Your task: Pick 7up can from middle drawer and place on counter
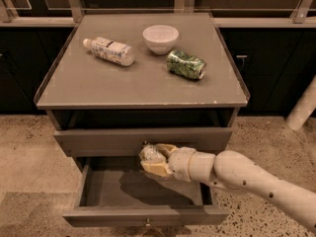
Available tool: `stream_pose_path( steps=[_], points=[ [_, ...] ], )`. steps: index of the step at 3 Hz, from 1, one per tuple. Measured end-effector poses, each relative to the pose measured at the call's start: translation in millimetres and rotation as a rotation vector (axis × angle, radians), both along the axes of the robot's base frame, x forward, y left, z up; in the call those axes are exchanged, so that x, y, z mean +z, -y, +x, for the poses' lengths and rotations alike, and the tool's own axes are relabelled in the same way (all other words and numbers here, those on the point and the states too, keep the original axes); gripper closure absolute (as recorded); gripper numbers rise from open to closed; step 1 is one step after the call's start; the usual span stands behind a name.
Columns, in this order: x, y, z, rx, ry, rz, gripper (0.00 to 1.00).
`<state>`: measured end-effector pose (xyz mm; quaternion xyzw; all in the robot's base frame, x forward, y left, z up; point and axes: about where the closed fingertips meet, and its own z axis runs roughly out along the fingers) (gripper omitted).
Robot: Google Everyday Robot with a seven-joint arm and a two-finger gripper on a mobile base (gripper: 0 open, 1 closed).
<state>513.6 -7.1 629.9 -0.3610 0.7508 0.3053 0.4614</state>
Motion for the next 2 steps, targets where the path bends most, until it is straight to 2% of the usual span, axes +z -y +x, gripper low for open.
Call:
stream_pose_path(
  steps=[1, 2],
  points=[
    [0, 0, 0, 0.0, 0.0, 0.0, 1.0],
    [22, 1, -4, 0.054, 0.015, 0.001, 1.0]
  ],
)
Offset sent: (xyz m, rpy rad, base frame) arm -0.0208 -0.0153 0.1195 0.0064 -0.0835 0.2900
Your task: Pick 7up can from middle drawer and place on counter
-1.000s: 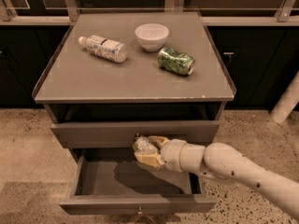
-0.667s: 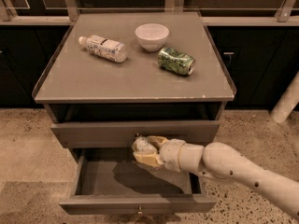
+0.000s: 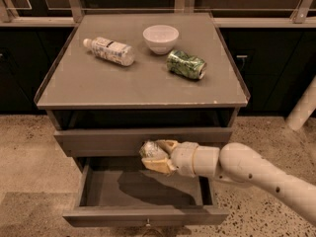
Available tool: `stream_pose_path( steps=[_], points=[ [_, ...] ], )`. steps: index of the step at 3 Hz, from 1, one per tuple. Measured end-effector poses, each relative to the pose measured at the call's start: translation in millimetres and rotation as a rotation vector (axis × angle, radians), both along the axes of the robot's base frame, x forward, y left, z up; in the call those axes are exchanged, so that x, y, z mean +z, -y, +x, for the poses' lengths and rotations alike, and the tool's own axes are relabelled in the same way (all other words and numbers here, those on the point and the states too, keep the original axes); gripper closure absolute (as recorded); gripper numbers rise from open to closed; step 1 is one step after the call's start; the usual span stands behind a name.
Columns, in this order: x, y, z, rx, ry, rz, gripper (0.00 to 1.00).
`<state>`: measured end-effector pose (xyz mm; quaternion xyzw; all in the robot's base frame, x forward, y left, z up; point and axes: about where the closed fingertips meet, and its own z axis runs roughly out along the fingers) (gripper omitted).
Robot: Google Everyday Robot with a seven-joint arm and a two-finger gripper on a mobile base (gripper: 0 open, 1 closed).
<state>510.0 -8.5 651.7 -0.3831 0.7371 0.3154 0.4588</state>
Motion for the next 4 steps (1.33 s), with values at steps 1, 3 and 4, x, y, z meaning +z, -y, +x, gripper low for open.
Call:
stream_pose_path(
  steps=[1, 3, 4],
  points=[
    [58, 10, -17, 0.093, 0.054, 0.002, 1.0],
    [141, 31, -46, 0.216, 0.14, -0.01, 1.0],
    [182, 29, -24, 0.235, 0.201, -0.029, 1.0]
  ],
)
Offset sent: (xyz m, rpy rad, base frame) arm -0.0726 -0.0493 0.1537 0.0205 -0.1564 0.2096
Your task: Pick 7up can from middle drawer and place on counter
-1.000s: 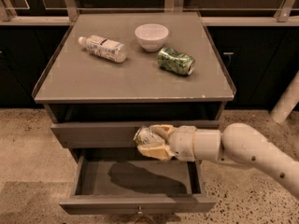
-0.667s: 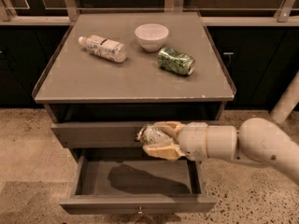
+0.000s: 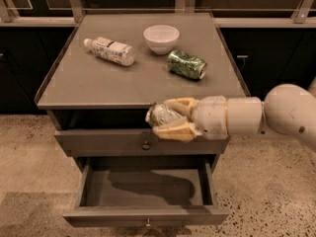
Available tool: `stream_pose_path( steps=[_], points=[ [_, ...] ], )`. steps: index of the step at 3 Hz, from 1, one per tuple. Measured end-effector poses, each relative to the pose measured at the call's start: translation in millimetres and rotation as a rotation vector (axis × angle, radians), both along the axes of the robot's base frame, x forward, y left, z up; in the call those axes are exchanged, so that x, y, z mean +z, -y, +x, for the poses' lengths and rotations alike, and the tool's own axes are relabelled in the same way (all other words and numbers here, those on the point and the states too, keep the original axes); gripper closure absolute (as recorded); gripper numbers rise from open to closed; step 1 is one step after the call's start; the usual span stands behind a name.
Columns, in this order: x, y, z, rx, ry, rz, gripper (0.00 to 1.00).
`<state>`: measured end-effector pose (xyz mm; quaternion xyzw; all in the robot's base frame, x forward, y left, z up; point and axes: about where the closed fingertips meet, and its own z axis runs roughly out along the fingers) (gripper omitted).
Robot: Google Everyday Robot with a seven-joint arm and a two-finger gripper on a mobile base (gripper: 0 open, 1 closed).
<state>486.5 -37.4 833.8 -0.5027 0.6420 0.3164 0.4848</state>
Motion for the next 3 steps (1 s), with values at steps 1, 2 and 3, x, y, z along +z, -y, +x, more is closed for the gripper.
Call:
stream_pose_path(
  steps=[1, 2, 3],
  points=[
    [11, 0, 8, -0.005, 0.019, 0.009, 1.0],
    [23, 1, 13, 0.006, 0.046, -0.025, 1.0],
    [45, 4, 36, 0.038, 0.073, -0.131, 1.0]
  ],
)
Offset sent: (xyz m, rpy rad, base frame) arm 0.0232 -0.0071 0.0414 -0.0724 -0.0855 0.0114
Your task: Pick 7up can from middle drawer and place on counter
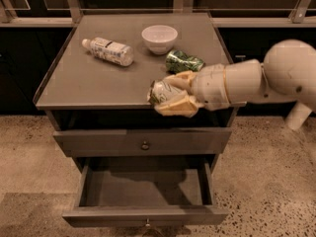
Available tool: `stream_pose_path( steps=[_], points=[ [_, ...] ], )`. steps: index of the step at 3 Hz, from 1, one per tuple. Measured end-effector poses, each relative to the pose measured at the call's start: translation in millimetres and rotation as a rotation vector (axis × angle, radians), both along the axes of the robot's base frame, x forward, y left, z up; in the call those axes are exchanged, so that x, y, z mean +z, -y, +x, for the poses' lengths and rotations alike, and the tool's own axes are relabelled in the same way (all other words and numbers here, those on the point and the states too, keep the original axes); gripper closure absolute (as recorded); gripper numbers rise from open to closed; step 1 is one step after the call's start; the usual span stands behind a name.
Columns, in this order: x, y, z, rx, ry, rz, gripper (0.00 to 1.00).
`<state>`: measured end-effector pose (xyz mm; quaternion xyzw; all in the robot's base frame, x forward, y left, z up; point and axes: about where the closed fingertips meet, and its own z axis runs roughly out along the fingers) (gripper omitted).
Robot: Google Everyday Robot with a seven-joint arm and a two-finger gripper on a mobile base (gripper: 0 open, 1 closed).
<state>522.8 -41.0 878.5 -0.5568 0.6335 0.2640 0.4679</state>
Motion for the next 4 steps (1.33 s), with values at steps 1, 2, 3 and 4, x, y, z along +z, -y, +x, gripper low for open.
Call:
stream_pose_path(
  steps=[1, 2, 3, 4],
  points=[
    [11, -3, 42, 0.061, 0.004, -0.092, 1.0],
    [13, -23, 86, 0.138, -0.001, -0.129, 1.0],
    [1, -64, 122, 0.228, 0.0, -0.102, 1.0],
    [9, -76, 127, 0.238, 0.013, -0.088, 0.82]
  ],
)
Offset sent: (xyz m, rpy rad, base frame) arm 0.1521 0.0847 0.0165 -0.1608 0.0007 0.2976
